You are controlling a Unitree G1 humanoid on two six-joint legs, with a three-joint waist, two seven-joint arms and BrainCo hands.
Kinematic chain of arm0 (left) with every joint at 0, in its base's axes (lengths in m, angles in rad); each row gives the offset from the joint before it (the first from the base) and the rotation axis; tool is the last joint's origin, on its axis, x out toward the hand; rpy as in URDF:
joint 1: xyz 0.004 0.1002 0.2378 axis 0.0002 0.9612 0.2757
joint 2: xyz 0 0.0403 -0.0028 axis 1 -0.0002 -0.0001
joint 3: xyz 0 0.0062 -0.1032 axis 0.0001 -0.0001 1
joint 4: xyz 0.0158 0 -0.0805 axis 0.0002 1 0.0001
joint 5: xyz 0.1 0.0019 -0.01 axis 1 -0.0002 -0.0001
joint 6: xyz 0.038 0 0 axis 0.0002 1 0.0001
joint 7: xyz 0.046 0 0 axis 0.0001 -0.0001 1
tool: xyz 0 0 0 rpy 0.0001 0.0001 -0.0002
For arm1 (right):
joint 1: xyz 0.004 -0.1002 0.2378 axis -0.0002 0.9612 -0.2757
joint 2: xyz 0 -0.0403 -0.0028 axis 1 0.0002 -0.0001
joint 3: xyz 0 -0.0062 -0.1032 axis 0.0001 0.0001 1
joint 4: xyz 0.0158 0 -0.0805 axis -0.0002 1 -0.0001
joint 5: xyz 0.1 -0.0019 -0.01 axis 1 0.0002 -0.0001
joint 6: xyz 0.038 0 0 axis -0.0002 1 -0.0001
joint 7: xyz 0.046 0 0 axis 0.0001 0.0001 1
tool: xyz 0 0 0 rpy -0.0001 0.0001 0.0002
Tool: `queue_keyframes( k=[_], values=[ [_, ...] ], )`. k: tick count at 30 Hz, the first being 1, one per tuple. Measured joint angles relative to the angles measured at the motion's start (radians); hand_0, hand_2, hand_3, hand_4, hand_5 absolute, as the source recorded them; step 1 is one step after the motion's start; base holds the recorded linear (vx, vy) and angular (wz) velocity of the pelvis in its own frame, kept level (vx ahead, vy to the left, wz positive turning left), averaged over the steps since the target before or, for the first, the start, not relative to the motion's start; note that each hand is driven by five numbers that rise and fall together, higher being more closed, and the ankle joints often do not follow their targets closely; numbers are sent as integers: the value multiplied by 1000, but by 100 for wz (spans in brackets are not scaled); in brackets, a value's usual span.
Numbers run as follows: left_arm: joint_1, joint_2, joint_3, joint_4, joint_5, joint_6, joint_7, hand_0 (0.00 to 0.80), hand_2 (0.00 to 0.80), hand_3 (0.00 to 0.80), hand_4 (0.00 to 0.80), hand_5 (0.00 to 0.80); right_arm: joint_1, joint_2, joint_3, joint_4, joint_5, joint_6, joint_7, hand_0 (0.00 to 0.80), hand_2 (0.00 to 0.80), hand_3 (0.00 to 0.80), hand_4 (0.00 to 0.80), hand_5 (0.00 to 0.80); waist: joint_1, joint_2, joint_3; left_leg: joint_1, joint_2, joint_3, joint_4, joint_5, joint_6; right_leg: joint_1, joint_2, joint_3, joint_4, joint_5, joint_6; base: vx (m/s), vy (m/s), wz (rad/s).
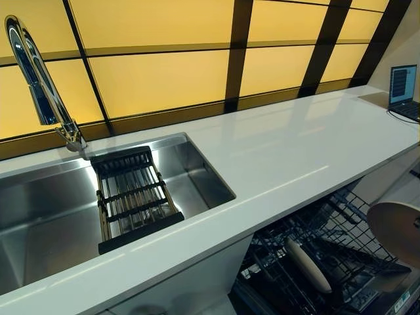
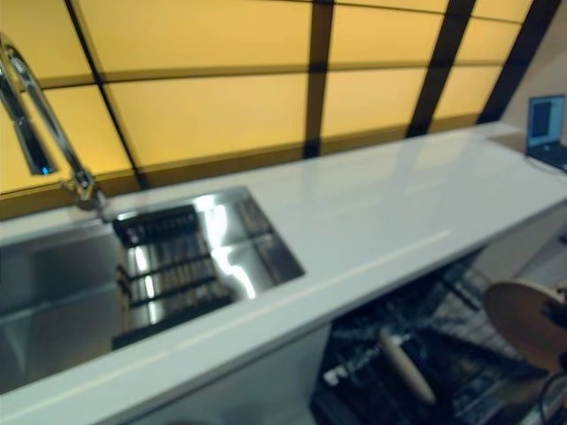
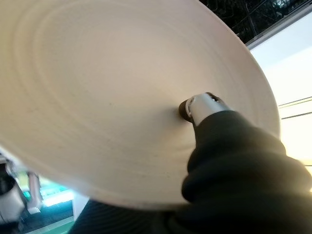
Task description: Take plates into dishwasher
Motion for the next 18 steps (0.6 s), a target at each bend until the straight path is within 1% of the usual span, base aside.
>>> queue_keyframes(
  k=[3, 5, 8, 11, 18],
  values=[
    [0, -5, 1, -2, 0, -1, 0, 0, 0, 0, 0, 0, 0, 47, 2, -11, 24, 40, 8, 800, 800, 800, 800, 800, 3, 9, 2, 0, 0, 0, 0, 0, 0, 0, 0, 0, 0, 0, 0, 0, 0, 0],
    [2, -11, 2, -2, 0, -2, 0, 0, 0, 0, 0, 0, 9, 59, 2, -40, 44, 74, 28, 800, 800, 800, 800, 800, 3, 17, 6, 0, 0, 0, 0, 0, 0, 0, -1, -1, 0, 0, 0, 0, 0, 0],
    [5, -14, 4, -2, 1, -2, -1, 0, 0, 0, 0, 0, 20, 62, 2, -69, 61, 101, 59, 800, 800, 800, 800, 800, 0, 24, 9, 1, 0, 0, 0, 0, 0, 1, 0, -1, 0, 0, 0, 0, 0, 0],
    [5, -17, 6, -2, 1, -2, -2, 0, 0, 0, 0, 0, 21, 67, 2, -97, 68, 119, 86, 800, 800, 800, 800, 800, -1, 25, 9, 1, 1, 0, 0, 0, 0, 1, 0, -1, 0, 0, 0, 0, 0, 0],
    [6, -34, 24, -2, 1, -3, -7, 0, 0, 0, 0, 0, 21, 82, 9, -123, 55, 124, 89, 800, 800, 800, 800, 800, 1, 24, 10, 1, 0, 1, 0, 0, 0, 1, 0, -1, 0, 0, 0, 0, 0, 0]
  ],
)
